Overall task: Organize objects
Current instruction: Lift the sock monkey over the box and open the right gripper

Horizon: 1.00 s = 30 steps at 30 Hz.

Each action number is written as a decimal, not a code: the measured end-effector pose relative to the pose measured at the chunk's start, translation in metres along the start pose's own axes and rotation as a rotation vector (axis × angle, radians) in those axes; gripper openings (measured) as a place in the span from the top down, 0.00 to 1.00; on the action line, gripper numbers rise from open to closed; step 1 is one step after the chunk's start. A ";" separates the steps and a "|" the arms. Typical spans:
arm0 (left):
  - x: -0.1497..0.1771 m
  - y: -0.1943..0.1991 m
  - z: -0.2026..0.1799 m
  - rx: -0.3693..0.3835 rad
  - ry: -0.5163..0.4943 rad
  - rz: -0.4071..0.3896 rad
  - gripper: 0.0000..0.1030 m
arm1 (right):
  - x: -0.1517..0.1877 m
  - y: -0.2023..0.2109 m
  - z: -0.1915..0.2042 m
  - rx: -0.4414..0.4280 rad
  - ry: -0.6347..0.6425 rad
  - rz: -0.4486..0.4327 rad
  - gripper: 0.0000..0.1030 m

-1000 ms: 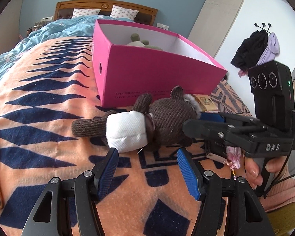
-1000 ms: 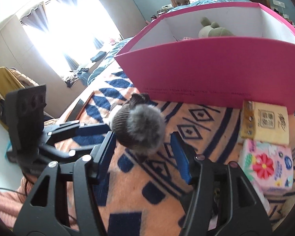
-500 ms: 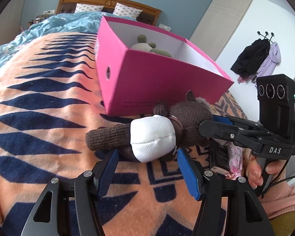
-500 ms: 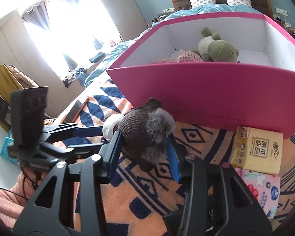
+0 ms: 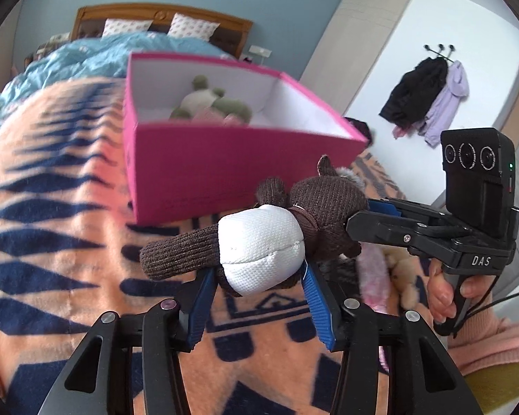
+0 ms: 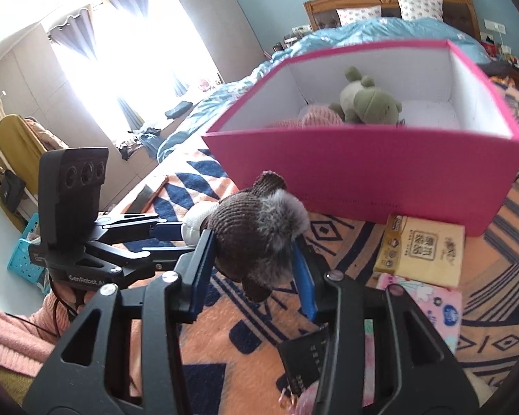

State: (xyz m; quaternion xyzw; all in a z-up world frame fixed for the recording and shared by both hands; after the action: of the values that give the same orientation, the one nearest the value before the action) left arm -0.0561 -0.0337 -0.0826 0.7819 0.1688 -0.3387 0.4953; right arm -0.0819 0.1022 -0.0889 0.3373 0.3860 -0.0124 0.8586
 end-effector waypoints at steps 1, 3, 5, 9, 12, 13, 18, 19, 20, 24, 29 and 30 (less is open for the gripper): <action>-0.005 0.004 -0.004 -0.001 -0.012 -0.011 0.51 | -0.003 0.007 0.003 -0.003 0.011 -0.009 0.56; -0.017 0.013 -0.012 -0.007 -0.042 -0.033 0.51 | -0.010 0.019 0.009 -0.006 0.031 -0.035 0.56; -0.034 0.025 -0.020 -0.021 -0.080 -0.069 0.51 | -0.021 0.030 0.014 -0.012 0.049 -0.066 0.56; -0.074 0.045 -0.023 -0.063 -0.136 -0.131 0.51 | -0.054 0.050 0.024 -0.030 0.092 -0.136 0.56; -0.101 0.047 -0.018 -0.105 -0.166 -0.149 0.51 | -0.082 0.055 0.027 -0.032 0.121 -0.176 0.56; -0.113 0.045 -0.013 -0.122 -0.171 -0.151 0.51 | -0.091 0.054 0.026 -0.031 0.126 -0.186 0.56; -0.145 0.029 0.012 -0.141 -0.138 -0.133 0.51 | -0.133 0.035 0.015 -0.016 0.128 -0.203 0.55; -0.150 0.023 0.019 -0.149 -0.128 -0.125 0.51 | -0.140 0.029 0.010 -0.013 0.120 -0.202 0.55; -0.154 0.018 0.026 -0.152 -0.114 -0.116 0.51 | -0.145 0.023 0.006 -0.012 0.112 -0.194 0.55; -0.160 -0.009 0.052 -0.151 -0.057 -0.063 0.51 | -0.158 -0.001 -0.010 0.016 0.100 -0.166 0.55; -0.159 -0.041 0.080 -0.173 0.001 0.008 0.51 | -0.162 -0.031 -0.031 0.058 0.068 -0.112 0.54; -0.159 -0.044 0.082 -0.175 0.006 0.015 0.51 | -0.161 -0.037 -0.036 0.061 0.060 -0.090 0.52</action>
State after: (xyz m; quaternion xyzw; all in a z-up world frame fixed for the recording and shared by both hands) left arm -0.2254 -0.0753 -0.0235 0.7378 0.1934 -0.3165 0.5640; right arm -0.2287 0.0560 -0.0194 0.3457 0.4259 -0.0527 0.8345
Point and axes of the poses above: each gripper's, at about its wrist camera, not at the fingertips, and y roughly against the way its jaws point, z to its left, x to its underside, the point moved 8 cm from there along -y, roughly the way its jaws point, and after that the axes turned 7 degrees about -y, right-handed, at the moved point
